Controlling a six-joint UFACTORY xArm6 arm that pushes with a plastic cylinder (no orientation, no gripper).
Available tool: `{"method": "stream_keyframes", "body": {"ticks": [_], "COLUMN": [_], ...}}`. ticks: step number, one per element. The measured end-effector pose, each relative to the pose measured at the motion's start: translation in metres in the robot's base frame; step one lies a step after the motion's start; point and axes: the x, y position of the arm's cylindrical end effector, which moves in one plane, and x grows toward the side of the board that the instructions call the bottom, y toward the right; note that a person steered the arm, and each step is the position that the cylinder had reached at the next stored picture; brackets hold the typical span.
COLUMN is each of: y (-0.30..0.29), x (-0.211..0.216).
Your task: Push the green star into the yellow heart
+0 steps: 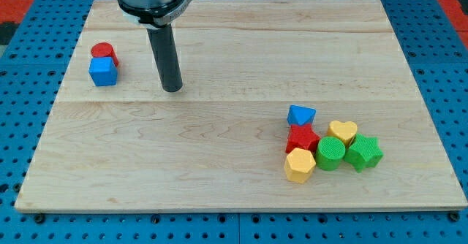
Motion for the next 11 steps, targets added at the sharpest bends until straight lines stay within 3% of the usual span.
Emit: {"method": "stream_keyframes", "body": {"ticks": [1,2,3,4,5,6,7,8,10,11], "y": [0.020,0.118,0.209,0.333,0.412,0.442,0.410,0.367,0.300,0.296], "x": [-0.008,-0.055,-0.070,-0.052,0.039,0.115,0.149,0.157,0.137,0.104]}}
